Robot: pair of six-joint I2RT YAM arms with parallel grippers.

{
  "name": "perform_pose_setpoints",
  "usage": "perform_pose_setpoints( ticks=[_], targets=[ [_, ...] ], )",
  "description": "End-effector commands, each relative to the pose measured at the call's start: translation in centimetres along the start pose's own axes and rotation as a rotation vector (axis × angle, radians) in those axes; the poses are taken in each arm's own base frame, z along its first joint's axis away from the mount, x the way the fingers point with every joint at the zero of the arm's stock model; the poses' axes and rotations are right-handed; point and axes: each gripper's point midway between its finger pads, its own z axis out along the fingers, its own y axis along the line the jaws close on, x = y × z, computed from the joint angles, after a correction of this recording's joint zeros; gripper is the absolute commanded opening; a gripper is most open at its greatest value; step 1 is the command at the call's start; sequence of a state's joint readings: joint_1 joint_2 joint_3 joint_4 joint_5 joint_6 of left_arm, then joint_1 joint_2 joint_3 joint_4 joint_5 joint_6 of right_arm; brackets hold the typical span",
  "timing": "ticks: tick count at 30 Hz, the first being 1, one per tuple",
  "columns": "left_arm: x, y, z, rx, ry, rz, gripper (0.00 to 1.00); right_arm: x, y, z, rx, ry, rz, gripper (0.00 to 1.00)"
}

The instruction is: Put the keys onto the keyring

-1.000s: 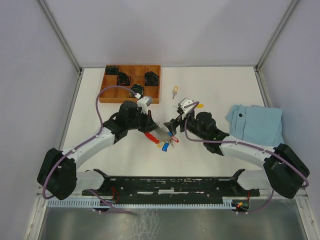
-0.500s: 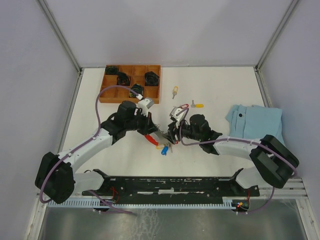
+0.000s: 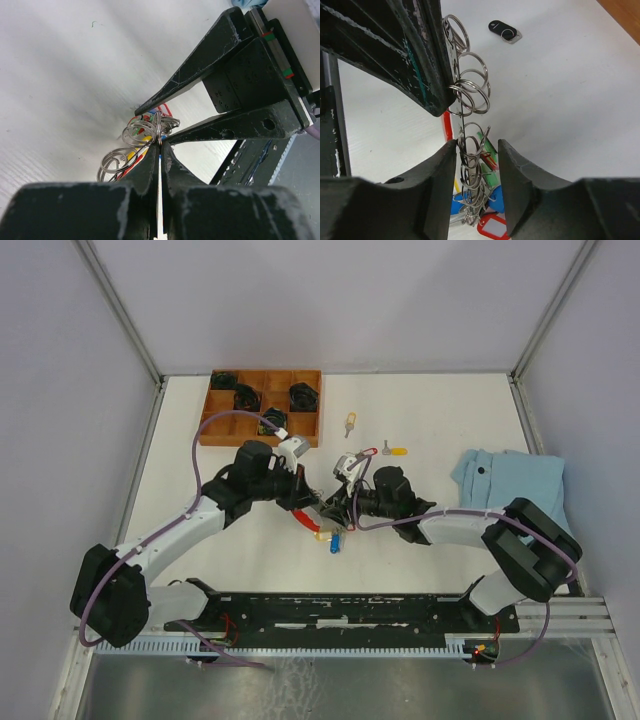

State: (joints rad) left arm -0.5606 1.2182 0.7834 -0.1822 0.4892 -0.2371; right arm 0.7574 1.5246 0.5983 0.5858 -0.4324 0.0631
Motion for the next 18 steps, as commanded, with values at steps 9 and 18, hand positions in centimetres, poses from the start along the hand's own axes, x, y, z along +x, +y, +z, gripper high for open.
perform_pose_setpoints(
  ticks=[9, 18],
  targets=[
    [-0.8, -2.2, -1.2, 0.058, 0.054, -0.006, 0.03, -2.5, -1.7, -0.6, 0.076, -0.019, -0.090, 0.06],
    [0.2, -0.5, -1.8, -0.066, 0.143, -0.064, 0.03, -2.3, -2.5, -1.3, 0.143, 0.021, -0.121, 0.01]
  ],
)
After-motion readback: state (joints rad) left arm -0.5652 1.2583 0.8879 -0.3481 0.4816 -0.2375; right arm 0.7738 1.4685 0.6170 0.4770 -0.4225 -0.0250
